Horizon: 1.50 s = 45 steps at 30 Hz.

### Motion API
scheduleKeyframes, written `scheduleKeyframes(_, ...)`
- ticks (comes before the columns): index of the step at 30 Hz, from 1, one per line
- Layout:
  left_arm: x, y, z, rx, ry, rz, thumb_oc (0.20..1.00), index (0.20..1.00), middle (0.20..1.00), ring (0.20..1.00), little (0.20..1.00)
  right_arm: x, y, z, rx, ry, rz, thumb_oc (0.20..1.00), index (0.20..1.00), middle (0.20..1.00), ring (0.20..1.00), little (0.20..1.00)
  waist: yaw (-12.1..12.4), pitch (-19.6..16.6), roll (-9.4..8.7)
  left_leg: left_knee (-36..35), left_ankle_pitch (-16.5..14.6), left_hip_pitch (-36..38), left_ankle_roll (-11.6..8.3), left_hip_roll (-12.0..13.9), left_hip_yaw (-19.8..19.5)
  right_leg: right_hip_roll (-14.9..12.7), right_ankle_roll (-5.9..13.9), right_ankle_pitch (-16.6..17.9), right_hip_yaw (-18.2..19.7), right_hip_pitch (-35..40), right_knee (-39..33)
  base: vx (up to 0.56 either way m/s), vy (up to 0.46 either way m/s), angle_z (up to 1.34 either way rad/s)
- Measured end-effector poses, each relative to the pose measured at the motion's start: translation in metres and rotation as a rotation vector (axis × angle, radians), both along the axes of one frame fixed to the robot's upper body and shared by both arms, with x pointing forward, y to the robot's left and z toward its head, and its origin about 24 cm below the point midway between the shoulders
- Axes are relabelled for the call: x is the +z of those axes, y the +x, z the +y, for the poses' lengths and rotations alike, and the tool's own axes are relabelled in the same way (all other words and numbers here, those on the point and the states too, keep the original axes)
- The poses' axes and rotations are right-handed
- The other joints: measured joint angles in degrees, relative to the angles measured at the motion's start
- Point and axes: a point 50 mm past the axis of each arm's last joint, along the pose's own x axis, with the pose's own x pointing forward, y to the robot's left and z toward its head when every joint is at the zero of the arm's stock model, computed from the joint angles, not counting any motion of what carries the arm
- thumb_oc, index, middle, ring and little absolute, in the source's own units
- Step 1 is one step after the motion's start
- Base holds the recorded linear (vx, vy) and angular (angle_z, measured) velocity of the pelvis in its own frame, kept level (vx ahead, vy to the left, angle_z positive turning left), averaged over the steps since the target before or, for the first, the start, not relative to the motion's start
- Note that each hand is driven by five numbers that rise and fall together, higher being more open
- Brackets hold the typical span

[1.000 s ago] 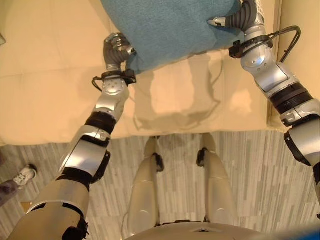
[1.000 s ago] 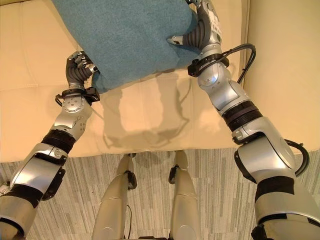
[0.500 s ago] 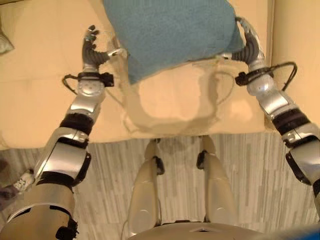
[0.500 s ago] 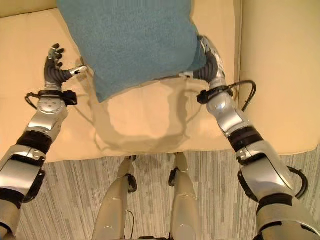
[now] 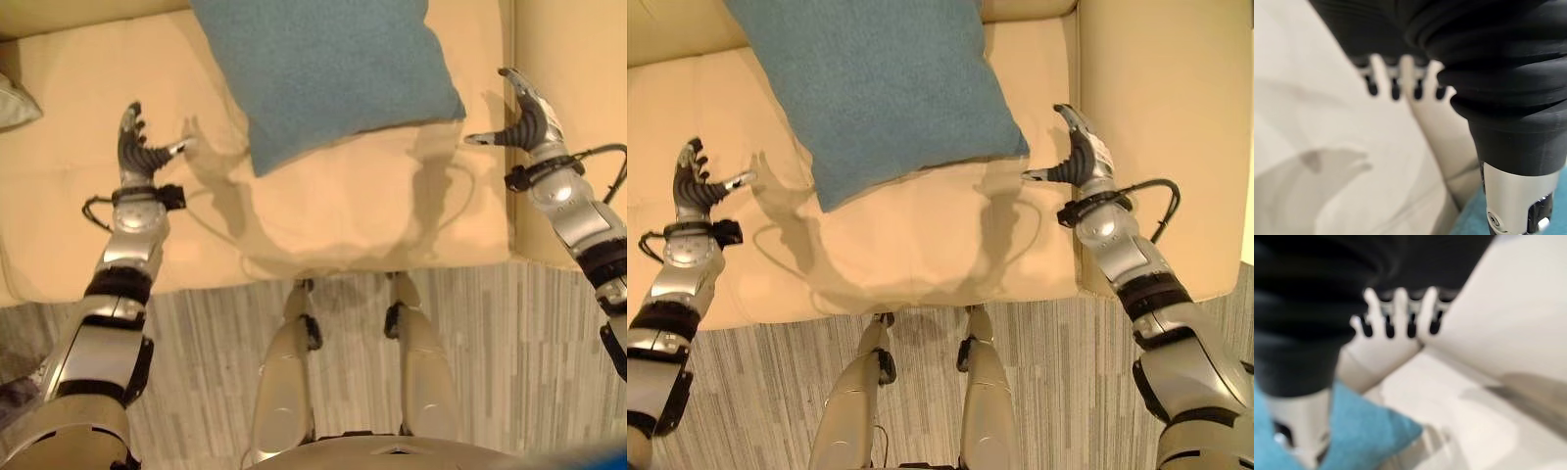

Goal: Pick up all the scattered cushions and arrange them neatly on the sofa.

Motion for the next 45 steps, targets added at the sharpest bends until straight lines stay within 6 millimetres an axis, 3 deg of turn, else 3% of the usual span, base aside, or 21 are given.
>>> scheduleKeyframes(6, -0.054, -0.030, -0.016, -0.066, 0.007, 0.132, 1.000, 1.000, 1.000, 1.000, 1.000, -0.061, -0.032, -0.021, -0.035, 0.006, 0.197, 1.000, 1.000, 1.000, 1.000, 1.000, 0.75, -2.80, 0.98, -0.05, -1.58, 6.44, -0.46, 0.03, -1.07, -0.09, 0.86, -1.92, -0.25, 7.11, -0.05, 0.09, 0.008, 0.07)
scheduleKeyframes(8, -0.092, -0.050, -0.027, -0.116, 0.004, 0.267, 1.000, 1.000, 1.000, 1.000, 1.000, -0.094, -0.048, -0.019, -0.026, 0.039, 0.307, 1.000, 1.000, 1.000, 1.000, 1.000, 0.57, -3.98, 0.98, -0.12, -2.35, 11.28, -0.36, 0.07, -1.12, -0.19, 0.61, -2.55, -0.76, 12.35, -0.18, 0.06, 0.021, 0.06)
scheduleKeyframes(10, -0.129, -0.071, -0.039, -0.152, -0.039, 0.404, 1.000, 1.000, 1.000, 1.000, 1.000, -0.127, -0.064, -0.014, -0.006, 0.037, 0.432, 1.000, 1.000, 1.000, 1.000, 1.000, -0.35, -8.08, 0.85, -0.12, -3.19, 13.82, -0.46, -0.02, -1.50, -0.06, 1.02, -3.33, -1.32, 15.36, -0.71, 0.03, 0.021, 0.10)
scheduleKeyframes(13, -0.166, -0.095, -0.045, -0.175, -0.042, 0.580, 1.000, 1.000, 1.000, 1.000, 1.000, -0.165, -0.082, -0.004, 0.023, 0.031, 0.582, 1.000, 1.000, 1.000, 1.000, 1.000, -1.04, -11.59, 0.26, -0.12, -4.13, 16.80, -0.56, 0.04, -1.87, 0.10, 1.25, -3.68, -1.59, 19.13, -2.11, 0.01, 0.003, 0.02)
scheduleKeyframes(15, -0.178, -0.105, -0.052, -0.198, -0.031, 0.638, 1.000, 1.000, 1.000, 1.000, 1.000, -0.182, -0.093, -0.002, 0.020, 0.032, 0.651, 1.000, 1.000, 1.000, 1.000, 1.000, -1.35, -12.51, 0.13, -0.14, -4.31, 18.16, -0.58, 0.03, -2.46, 0.13, 1.81, -4.23, -1.69, 20.78, -2.23, 0.00, -0.010, 0.09)
scheduleKeyframes(20, -0.226, -0.147, -0.056, -0.139, -0.120, 0.871, 1.000, 1.000, 1.000, 1.000, 1.000, -0.249, -0.144, 0.001, -0.047, 0.086, 0.927, 1.000, 1.000, 1.000, 1.000, 1.000, -2.36, -15.93, 0.30, -0.43, -5.39, 20.66, -0.57, 0.60, -2.91, 0.77, 1.69, -5.05, -1.39, 23.72, -2.61, 0.01, -0.057, 0.02)
scheduleKeyframes(23, -0.261, -0.192, -0.062, -0.056, -0.214, 1.081, 1.000, 1.000, 1.000, 1.000, 1.000, -0.286, -0.190, 0.000, -0.123, 0.124, 1.121, 1.000, 1.000, 1.000, 1.000, 1.000, -2.49, -18.01, 0.49, -0.45, -5.95, 22.58, -1.04, 1.51, -2.92, 1.71, 1.29, -5.50, -1.46, 26.36, -3.30, 0.01, -0.085, 0.00)
scheduleKeyframes(26, -0.280, -0.239, -0.066, 0.008, -0.273, 1.257, 1.000, 1.000, 1.000, 1.000, 1.000, -0.307, -0.231, -0.001, -0.183, 0.153, 1.258, 1.000, 1.000, 1.000, 1.000, 1.000, -2.48, -20.63, 0.37, -0.44, -6.01, 22.56, -0.99, 2.98, -3.10, 3.17, 0.60, -5.95, -1.74, 26.53, -3.29, -0.04, -0.122, 0.01)
scheduleKeyframes(29, -0.285, -0.257, -0.069, 0.005, -0.277, 1.318, 1.000, 1.000, 1.000, 1.000, 1.000, -0.312, -0.243, 0.000, -0.197, 0.158, 1.294, 1.000, 1.000, 1.000, 1.000, 1.000, -2.39, -20.70, 0.74, 0.18, -4.92, 22.26, -1.19, 4.01, -3.84, 4.94, 0.02, -6.17, -1.84, 26.82, -3.29, -0.13, -0.147, 0.12)
scheduleKeyframes(30, -0.285, -0.250, -0.072, -0.017, -0.264, 1.309, 1.000, 1.000, 1.000, 1.000, 1.000, -0.316, -0.248, 0.000, -0.206, 0.155, 1.320, 1.000, 1.000, 1.000, 1.000, 1.000, -2.49, -20.47, 1.00, 0.88, -4.67, 21.22, -1.72, 4.87, -4.95, 5.50, -0.66, -6.63, -2.22, 26.98, -3.30, -0.20, -0.102, 0.41)
scheduleKeyframes(32, -0.286, -0.242, -0.083, -0.058, -0.269, 1.296, 1.000, 1.000, 1.000, 1.000, 1.000, -0.316, -0.247, 0.001, -0.198, 0.144, 1.327, 1.000, 1.000, 1.000, 1.000, 1.000, -2.03, -19.53, 2.43, 0.66, -3.48, 20.67, -0.63, 5.76, -6.32, 7.09, -1.03, -6.86, -3.31, 27.27, -3.11, -0.31, -0.118, 0.49)
scheduleKeyframes(34, -0.282, -0.221, -0.088, -0.100, -0.245, 1.260, 1.000, 1.000, 1.000, 1.000, 1.000, -0.315, -0.239, 0.002, -0.185, 0.125, 1.322, 1.000, 1.000, 1.000, 1.000, 1.000, -2.60, -18.14, 3.00, 5.06, -0.27, 15.17, -3.19, 6.38, -7.06, 8.15, -4.74, -9.46, -2.34, 23.49, 1.76, -0.24, -0.049, 0.75)
scheduleKeyframes(35, -0.278, -0.207, -0.088, -0.118, -0.225, 1.229, 1.000, 1.000, 1.000, 1.000, 1.000, -0.316, -0.238, 0.003, -0.190, 0.129, 1.325, 1.000, 1.000, 1.000, 1.000, 1.000, -2.43, -17.30, 1.36, 3.65, 1.85, 14.05, -5.79, 5.80, -4.84, 6.64, -7.51, -9.55, -3.48, 21.03, 2.99, -0.19, 0.001, 0.67)
scheduleKeyframes(36, -0.275, -0.198, -0.086, -0.121, -0.214, 1.209, 1.000, 1.000, 1.000, 1.000, 1.000, -0.317, -0.234, 0.007, -0.190, 0.139, 1.324, 1.000, 1.000, 1.000, 1.000, 1.000, -2.10, -16.60, -0.83, 8.92, -1.11, 13.32, -4.54, 4.49, -1.95, 5.08, -9.13, -7.96, -3.81, 20.89, 1.69, -0.13, 0.038, 0.32)
scheduleKeyframes(37, -0.274, -0.198, -0.080, -0.115, -0.204, 1.214, 1.000, 1.000, 1.000, 1.000, 1.000, -0.318, -0.231, 0.013, -0.180, 0.155, 1.318, 1.000, 1.000, 1.000, 1.000, 1.000, -2.62, -15.89, -3.84, 17.22, -5.61, 13.48, -2.72, 2.85, 0.67, 3.10, -9.19, -6.60, -3.47, 21.88, -0.06, -0.08, 0.074, 0.43)
scheduleKeyframes(38, -0.273, -0.198, -0.075, -0.116, -0.200, 1.219, 1.000, 1.000, 1.000, 1.000, 1.000, -0.320, -0.234, 0.016, -0.178, 0.168, 1.328, 1.000, 1.000, 1.000, 1.000, 1.000, -4.48, -15.42, -5.72, 25.34, -10.05, 15.35, -2.66, 1.88, 2.20, 1.82, -8.86, -5.68, -4.21, 24.09, -2.68, -0.05, 0.104, 0.60)
scheduleKeyframes(39, -0.274, -0.198, -0.079, -0.129, -0.207, 1.219, 1.000, 1.000, 1.000, 1.000, 1.000, -0.325, -0.251, 0.007, -0.251, 0.179, 1.385, 1.000, 1.000, 1.000, 1.000, 1.000, -6.32, -15.34, -5.37, 26.42, -15.40, 22.91, -2.53, 2.55, 3.04, 2.15, -8.71, -5.60, -4.68, 24.62, -3.56, -0.08, 0.240, 0.89)
scheduleKeyframes(41, -0.267, -0.176, -0.085, -0.162, -0.195, 1.174, 1.000, 1.000, 1.000, 1.000, 1.000, -0.329, -0.275, -0.001, -0.330, 0.223, 1.436, 1.000, 1.000, 1.000, 1.000, 1.000, -8.72, -15.69, -4.33, 20.01, -18.50, 27.67, -2.58, 0.88, 4.38, 2.22, -8.30, -4.61, -4.45, 22.59, -2.50, -0.13, 0.342, 0.58)
scheduleKeyframes(42, -0.269, -0.176, -0.090, -0.179, -0.202, 1.178, 1.000, 1.000, 1.000, 1.000, 1.000, -0.329, -0.280, -0.006, -0.387, 0.282, 1.425, 1.000, 1.000, 1.000, 1.000, 1.000, -8.72, -16.01, -2.94, 15.22, -19.83, 28.78, -1.76, -0.06, 5.73, 1.89, -6.88, -2.84, -4.74, 21.79, -1.66, -0.14, 0.307, 0.24)
scheduleKeyframes(43, -0.268, -0.171, -0.096, -0.210, -0.191, 1.172, 1.000, 1.000, 1.000, 1.000, 1.000, -0.330, -0.287, -0.009, -0.418, 0.295, 1.438, 1.000, 1.000, 1.000, 1.000, 1.000, -9.70, -17.07, -1.82, 8.50, -19.88, 31.00, -1.09, -1.48, 6.23, 2.09, -5.31, -1.43, -4.46, 20.30, -1.28, -0.14, 0.283, 0.03)
scheduleKeyframes(45, -0.268, -0.170, -0.096, -0.217, -0.182, 1.167, 1.000, 1.000, 1.000, 1.000, 1.000, -0.331, -0.285, -0.005, -0.411, 0.307, 1.438, 1.000, 1.000, 1.000, 1.000, 1.000, -9.76, -17.53, -2.15, 3.18, -18.37, 32.62, 0.05, -3.56, 6.48, 1.48, -4.06, -0.26, -3.37, 18.90, -1.01, -0.15, 0.198, -0.24)
